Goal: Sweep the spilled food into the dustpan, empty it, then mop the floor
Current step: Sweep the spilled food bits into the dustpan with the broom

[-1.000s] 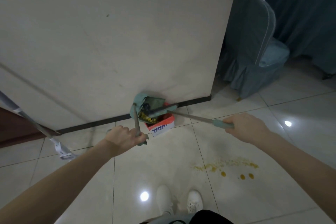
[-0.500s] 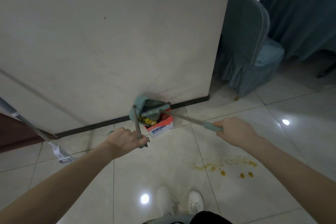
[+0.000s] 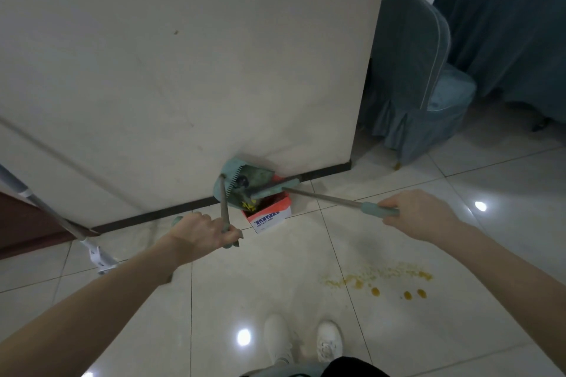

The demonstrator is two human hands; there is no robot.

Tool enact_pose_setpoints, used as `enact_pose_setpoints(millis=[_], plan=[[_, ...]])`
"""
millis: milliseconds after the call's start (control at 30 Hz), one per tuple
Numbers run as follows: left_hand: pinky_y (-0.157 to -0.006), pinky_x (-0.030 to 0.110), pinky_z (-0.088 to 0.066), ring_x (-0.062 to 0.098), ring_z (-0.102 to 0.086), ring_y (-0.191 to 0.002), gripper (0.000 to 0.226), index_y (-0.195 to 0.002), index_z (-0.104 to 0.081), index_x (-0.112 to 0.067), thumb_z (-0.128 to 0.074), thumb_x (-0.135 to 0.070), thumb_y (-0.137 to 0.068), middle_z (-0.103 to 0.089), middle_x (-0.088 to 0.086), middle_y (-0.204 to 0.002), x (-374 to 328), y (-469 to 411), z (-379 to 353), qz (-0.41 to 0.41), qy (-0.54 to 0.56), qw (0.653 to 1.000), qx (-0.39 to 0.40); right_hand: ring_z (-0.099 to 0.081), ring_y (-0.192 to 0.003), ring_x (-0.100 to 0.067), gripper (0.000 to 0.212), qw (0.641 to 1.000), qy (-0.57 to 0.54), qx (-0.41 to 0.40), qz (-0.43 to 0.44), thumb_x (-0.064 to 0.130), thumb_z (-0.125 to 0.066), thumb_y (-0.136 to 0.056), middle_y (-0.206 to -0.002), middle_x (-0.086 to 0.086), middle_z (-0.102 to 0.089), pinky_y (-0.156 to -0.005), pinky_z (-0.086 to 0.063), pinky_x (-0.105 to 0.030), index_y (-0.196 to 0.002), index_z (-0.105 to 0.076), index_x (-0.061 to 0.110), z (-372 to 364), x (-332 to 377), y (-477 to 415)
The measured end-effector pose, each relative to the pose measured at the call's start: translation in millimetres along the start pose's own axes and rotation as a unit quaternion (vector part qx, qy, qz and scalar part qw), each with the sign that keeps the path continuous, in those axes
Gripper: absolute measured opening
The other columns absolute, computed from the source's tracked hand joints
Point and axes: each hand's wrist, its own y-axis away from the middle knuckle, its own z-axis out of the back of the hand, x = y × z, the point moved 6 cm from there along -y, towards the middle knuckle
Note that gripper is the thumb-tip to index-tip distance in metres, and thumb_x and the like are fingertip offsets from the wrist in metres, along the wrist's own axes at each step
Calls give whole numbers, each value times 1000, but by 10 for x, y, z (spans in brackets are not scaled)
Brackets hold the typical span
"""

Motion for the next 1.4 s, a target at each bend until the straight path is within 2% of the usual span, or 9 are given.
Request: enact_pose_setpoints(millis=[300,467,567,700,733,800,867,1100,1400], plan=[[-35,18,-26,19,-42,-24,57,-92,-55,-22,-92,-25,-49,-52,1,-47,91,44,15,5,4,1000,-1,-61,-88,-17,34,999,-22,16,29,37,-55,-94,-101,4,-66,-72,-50,-30,-127,-60,41,-169,366,-62],[-40,20,-20,18,-42,-25,18,-96,-43,-21,-46,-33,-82,-48,1,-44,220,241,36,66,3,996,-67,-61,-90,-16,34,1000,12,14,22,36,-56,-94,-103,5,-66,-71,-46,-28,-128,-59,39,-128,274,-97],[-39,19,-22,17,-41,-25,14,-94,-46,-21,-38,-32,-92,-46,1,-45,277,402,18,76,-5,993,-86,-61,-92,-17,34,999,48,6,26,35,-56,-94,-105,5,-65,-71,-45,-28,-127,-60,37,-62,186,-94],[-35,21,-30,19,-43,-27,49,-105,-45,-23,-79,-34,-71,-48,2,-49,445,713,-181,92,14,994,-52,-61,-99,-18,35,998,59,1,35,35,-58,-93,-112,3,-65,-79,-50,-30,-128,-61,34,65,99,-48],[-34,23,-34,20,-45,-27,46,-106,-46,-24,-75,-37,-74,-49,3,-49,497,790,-159,112,30,992,-57,-61,-100,-18,35,998,55,3,37,35,-58,-93,-114,3,-65,-80,-50,-31,-128,-60,34,94,83,-33],[-29,27,-40,23,-47,-27,29,-107,-46,-23,-36,-49,-97,-50,5,-49,578,935,-86,141,44,987,-69,-60,-101,-17,36,998,48,10,46,36,-59,-93,-114,5,-65,-80,-50,-31,-128,-60,37,130,70,-19],[-29,29,-39,25,-49,-29,47,-107,-45,-24,-7,-51,-100,-51,5,-51,639,1070,-52,162,51,981,-89,-60,-102,-17,37,997,41,13,61,38,-60,-91,-115,6,-66,-84,-51,-33,-128,-60,38,171,113,-17],[-33,24,-30,28,-51,-31,48,-98,-48,-21,-15,-56,-97,-53,5,-54,729,1401,33,216,49,971,-91,-59,-96,-16,34,992,56,4,117,38,-64,-89,-110,4,-64,-78,-51,-31,-122,-63,34,281,636,-121],[-35,28,-42,27,-60,-41,38,-98,-50,-23,-53,-58,-82,-58,1,-60,863,1863,-615,283,64,957,9,-61,-82,-20,17,978,110,-29,173,28,-67,-77,-89,3,-62,-68,-50,-32,-95,-67,28,272,1623,-299]])
